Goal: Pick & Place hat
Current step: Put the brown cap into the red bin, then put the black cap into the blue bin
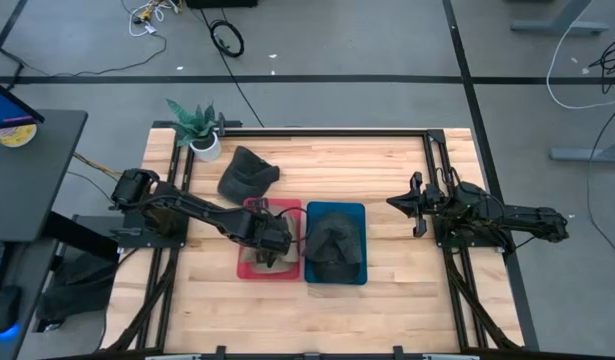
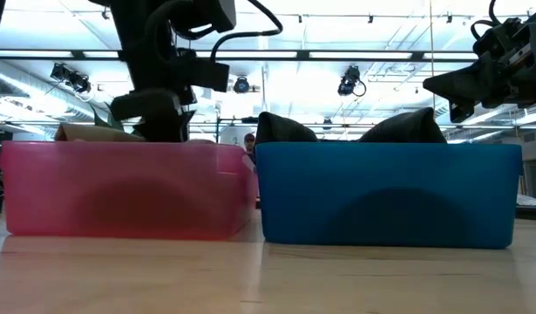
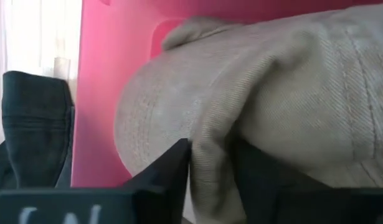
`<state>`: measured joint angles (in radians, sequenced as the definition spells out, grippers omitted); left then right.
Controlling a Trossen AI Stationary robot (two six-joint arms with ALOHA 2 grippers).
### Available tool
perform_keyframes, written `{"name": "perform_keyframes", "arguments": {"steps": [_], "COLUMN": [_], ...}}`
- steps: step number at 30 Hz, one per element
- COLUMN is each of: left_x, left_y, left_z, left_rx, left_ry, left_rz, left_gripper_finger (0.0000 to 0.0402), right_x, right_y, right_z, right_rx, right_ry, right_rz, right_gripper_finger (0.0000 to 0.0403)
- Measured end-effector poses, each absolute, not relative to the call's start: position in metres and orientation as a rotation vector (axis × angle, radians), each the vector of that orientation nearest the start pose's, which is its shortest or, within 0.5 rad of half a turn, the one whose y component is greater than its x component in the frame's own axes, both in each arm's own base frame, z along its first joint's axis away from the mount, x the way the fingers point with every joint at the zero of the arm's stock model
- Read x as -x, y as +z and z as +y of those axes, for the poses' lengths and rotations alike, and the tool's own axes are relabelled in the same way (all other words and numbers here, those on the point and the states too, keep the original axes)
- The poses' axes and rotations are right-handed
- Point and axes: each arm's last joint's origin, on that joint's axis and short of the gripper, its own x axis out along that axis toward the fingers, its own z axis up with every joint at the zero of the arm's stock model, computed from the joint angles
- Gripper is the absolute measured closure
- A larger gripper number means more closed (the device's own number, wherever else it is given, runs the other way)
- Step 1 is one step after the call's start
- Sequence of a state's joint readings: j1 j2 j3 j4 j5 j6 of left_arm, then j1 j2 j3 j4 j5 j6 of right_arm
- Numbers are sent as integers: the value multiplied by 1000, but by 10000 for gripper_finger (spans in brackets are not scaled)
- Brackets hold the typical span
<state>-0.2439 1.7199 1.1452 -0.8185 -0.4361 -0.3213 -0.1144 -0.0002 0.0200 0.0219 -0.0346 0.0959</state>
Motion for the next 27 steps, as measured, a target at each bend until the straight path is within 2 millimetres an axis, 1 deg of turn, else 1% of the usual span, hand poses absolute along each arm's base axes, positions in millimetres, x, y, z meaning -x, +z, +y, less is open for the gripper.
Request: {"name": "perform_keyframes", "arguments": {"steps": [7,10,12,16,19,23,25,27], "left_x": [-314,-316,-315,-301,-284,-262,-254,-247], "left_y": [208,220,227,249,269,294,303,310], "left_z": [-66,-67,-68,-76,-79,-76,-72,-67], "left_rx": [-187,-189,-216,-306,-291,-254,-254,-289], "left_ry": [355,359,382,409,419,437,439,431], "left_rz": [1254,1244,1234,1182,1139,1073,1058,1061], "left_gripper_finger": [198,178,173,173,179,183,181,180], "right_x": [-96,-96,-96,-96,-96,-96,-96,-96], "right_y": [172,172,172,172,172,172,172,172], "right_z": [-10,-10,-10,-10,-10,-10,-10,-10], "right_rx": [-93,-93,-93,-93,-93,-92,-93,-93], "right_ry": [-78,-78,-77,-77,-78,-77,-78,-78], "right_rz": [-46,-46,-46,-46,-46,-46,-46,-46], "right_gripper_finger": [394,394,394,394,394,394,394,394]}}
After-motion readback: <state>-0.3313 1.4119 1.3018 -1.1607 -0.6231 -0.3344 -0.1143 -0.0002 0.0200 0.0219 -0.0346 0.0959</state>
